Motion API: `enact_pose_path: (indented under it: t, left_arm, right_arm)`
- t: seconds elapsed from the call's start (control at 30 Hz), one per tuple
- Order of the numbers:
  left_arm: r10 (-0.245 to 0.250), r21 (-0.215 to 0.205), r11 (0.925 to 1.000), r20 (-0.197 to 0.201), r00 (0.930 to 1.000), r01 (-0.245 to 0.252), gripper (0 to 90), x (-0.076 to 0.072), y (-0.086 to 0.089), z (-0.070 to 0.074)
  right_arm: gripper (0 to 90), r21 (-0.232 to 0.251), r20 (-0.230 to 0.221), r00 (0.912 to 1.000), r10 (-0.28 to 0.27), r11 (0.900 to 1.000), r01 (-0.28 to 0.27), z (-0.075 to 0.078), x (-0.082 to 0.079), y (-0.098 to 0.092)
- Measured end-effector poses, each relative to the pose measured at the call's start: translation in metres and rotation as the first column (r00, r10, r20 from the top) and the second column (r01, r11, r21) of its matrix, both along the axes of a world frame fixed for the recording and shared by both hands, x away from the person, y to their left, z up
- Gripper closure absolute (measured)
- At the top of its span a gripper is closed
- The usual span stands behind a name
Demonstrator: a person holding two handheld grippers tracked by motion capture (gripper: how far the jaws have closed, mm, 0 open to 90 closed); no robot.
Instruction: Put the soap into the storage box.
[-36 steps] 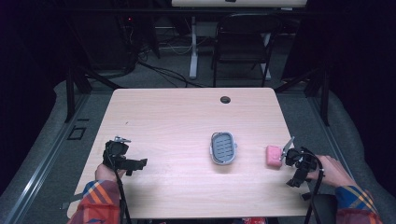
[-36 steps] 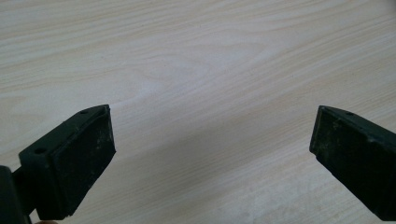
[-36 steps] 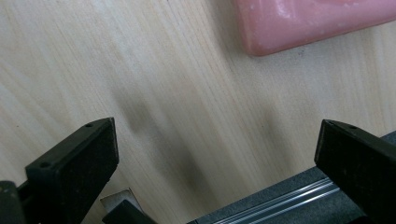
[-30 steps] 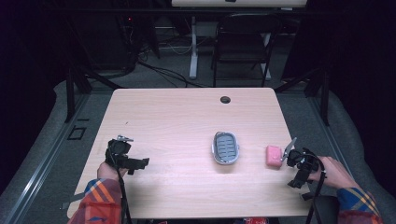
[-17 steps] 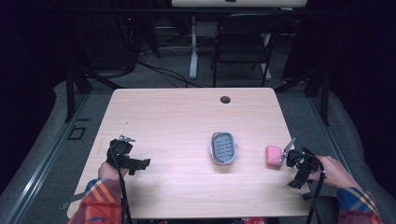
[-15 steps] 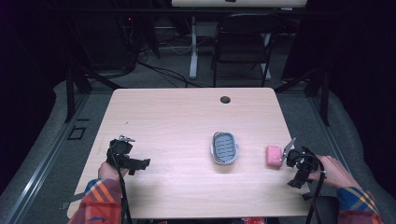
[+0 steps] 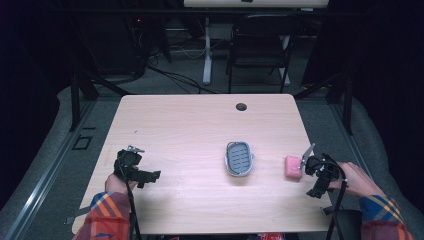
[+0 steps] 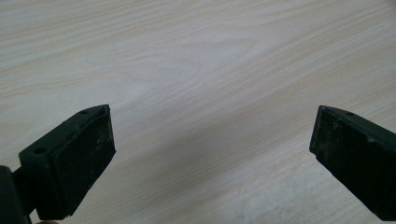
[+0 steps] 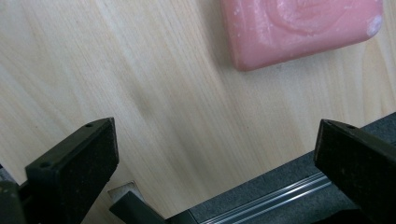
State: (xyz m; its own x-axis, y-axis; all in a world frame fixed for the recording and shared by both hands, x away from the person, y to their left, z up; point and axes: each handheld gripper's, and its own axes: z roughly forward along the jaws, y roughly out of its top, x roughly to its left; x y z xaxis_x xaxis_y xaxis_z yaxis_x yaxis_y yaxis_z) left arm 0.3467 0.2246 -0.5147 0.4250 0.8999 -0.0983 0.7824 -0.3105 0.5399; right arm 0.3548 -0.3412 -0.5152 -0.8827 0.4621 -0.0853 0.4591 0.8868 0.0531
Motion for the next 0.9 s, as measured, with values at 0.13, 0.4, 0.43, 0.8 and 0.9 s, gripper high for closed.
enact_pose_path:
  t: [0.13, 0.4, 0.43, 0.8, 0.9]
  left_arm:
    - [-0.003, 0.003, 1.0000, -0.003, 1.0000, 0.003, 0.1, 0.000, -0.001, 0.000]
    - [-0.010, 0.009, 0.9999, -0.002, 1.0000, 0.010, 0.1, 0.000, -0.001, 0.000]
    - [-0.010, 0.009, 0.9999, -0.004, 0.9999, 0.010, 0.1, 0.000, -0.001, -0.001]
    - [-0.017, 0.018, 0.9997, -0.011, 0.9998, 0.017, 0.1, 0.000, -0.002, -0.002]
    - [-0.020, 0.021, 0.9996, -0.013, 0.9997, 0.020, 0.1, 0.000, -0.003, -0.002]
  right_arm:
    - [0.0, -0.027, -0.005, 0.9998, 0.018, 0.999, -0.018, 0.004, 0.006, 0.006]
    - [0.0, -0.037, 0.014, 0.9993, 0.035, 0.999, -0.034, 0.012, 0.014, 0.012]
    - [0.0, -0.021, 0.037, 0.9985, 0.039, 0.999, -0.038, 0.014, 0.017, 0.012]
    - [0.0, -0.025, 0.027, 0.9977, 0.062, 0.998, -0.062, 0.017, 0.036, 0.021]
    - [0.0, -0.045, 0.004, 0.9975, 0.071, 0.996, -0.071, 0.014, 0.042, 0.026]
